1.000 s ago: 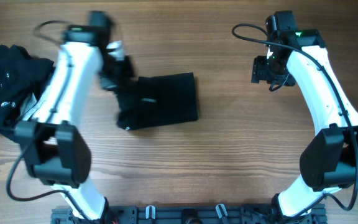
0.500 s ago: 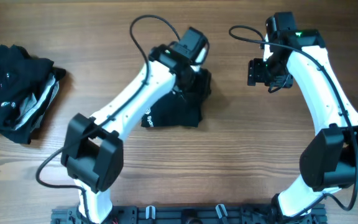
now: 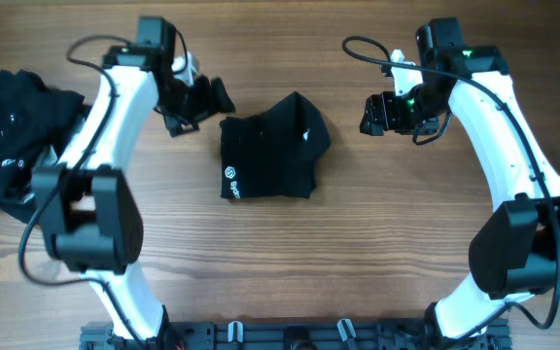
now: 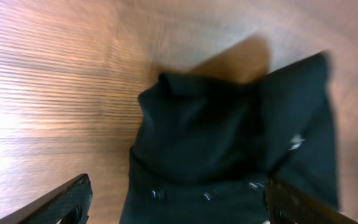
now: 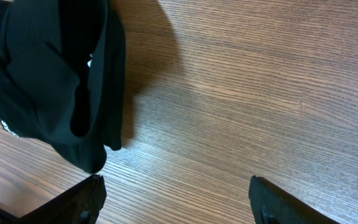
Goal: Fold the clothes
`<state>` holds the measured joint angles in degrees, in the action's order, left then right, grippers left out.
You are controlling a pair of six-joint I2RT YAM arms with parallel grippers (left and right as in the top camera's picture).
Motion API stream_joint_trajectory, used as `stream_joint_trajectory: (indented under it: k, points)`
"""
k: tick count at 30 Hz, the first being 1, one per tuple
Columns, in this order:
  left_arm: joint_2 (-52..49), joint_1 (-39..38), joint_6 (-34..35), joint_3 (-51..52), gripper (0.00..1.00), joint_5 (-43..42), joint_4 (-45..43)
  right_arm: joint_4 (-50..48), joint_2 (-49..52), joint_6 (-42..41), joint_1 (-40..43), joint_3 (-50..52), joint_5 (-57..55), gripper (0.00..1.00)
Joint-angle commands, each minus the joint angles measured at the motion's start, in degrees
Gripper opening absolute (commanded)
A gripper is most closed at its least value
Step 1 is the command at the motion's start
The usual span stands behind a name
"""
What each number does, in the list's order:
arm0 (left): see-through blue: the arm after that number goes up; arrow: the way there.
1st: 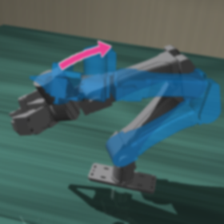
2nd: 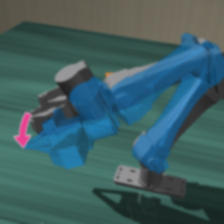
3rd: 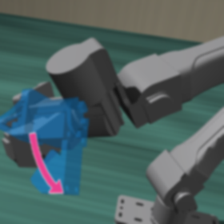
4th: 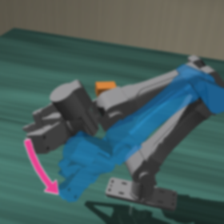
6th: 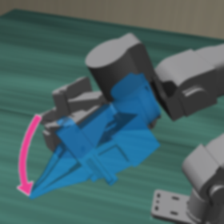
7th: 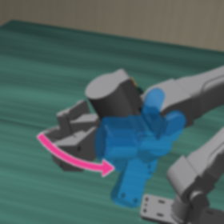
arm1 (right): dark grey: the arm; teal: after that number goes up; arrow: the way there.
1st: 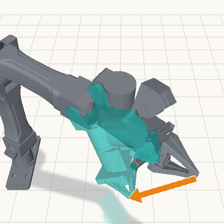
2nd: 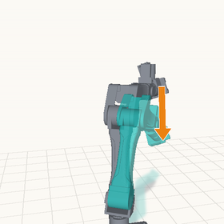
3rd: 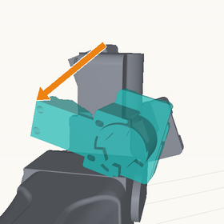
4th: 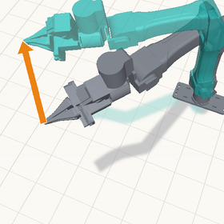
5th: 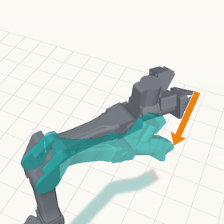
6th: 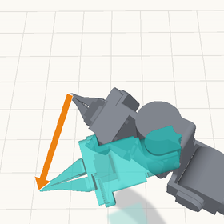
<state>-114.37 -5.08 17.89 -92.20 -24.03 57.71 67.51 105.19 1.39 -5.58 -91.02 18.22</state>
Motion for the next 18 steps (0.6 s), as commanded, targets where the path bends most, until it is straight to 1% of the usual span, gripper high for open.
stream_joint_trajectory:
  k: [1,3,5,6,7,8,9,10,11,12,15,18]
  points:
    - [-6.1,0.0,-5.9,3.6,0.89,-8.6,-3.2,0.2,-0.5,-0.1,-0.2,-0.3,1.6,0.79]
    - [-9.6,0.0,-7.4,4.1,0.89,-10.6,-6.2,0.5,-0.5,-0.2,-0.2,-0.3,1.6,0.79]
    - [-12.3,-0.1,-8.8,4.1,0.87,-16.5,-8.0,0.7,-0.5,-0.1,-0.2,-0.3,1.6,0.79]
    - [-13.6,-0.4,-9.0,4.1,0.83,-20.3,-9.0,0.7,-0.5,-0.1,-0.2,-0.3,1.6,0.79]
    - [-14.2,-0.8,-10.1,4.1,0.78,-22.0,-9.4,0.7,-0.5,-0.2,-0.2,-0.3,1.6,0.79]
    - [-14.8,-1.7,-10.9,4.1,0.61,-22.9,-9.8,0.7,-0.5,-0.3,-0.2,-0.3,1.6,0.79]
    - [-14.8,-2.3,-11.7,4.1,0.4,-22.9,-9.8,0.7,-0.5,-0.5,-0.2,-0.3,1.6,0.79]
    - [-14.8,-3.0,-12.2,4.1,0.28,-22.8,-10.1,0.7,-0.5,-0.5,-0.2,-0.3,1.6,0.79]
    - [-14.7,-3.5,-12.4,4.1,0.07,-22.8,-10.8,0.7,-0.5,-0.5,-0.2,-0.3,1.6,0.79]
    - [-14.7,-3.6,-12.3,4.0,0.04,-22.8,-11.3,0.7,-0.5,-0.5,-0.2,-0.3,1.6,0.79]
    - [-13.6,-1.8,-12.4,2.2,0.04,-22.2,-11.8,0.7,-0.5,-0.5,-0.2,-0.3,1.5,0.79]
    - [-8.9,2.8,-12.3,-2.1,0.04,-13.5,-9.0,0.7,-0.5,-0.5,-0.2,-0.3,0.7,0.79]
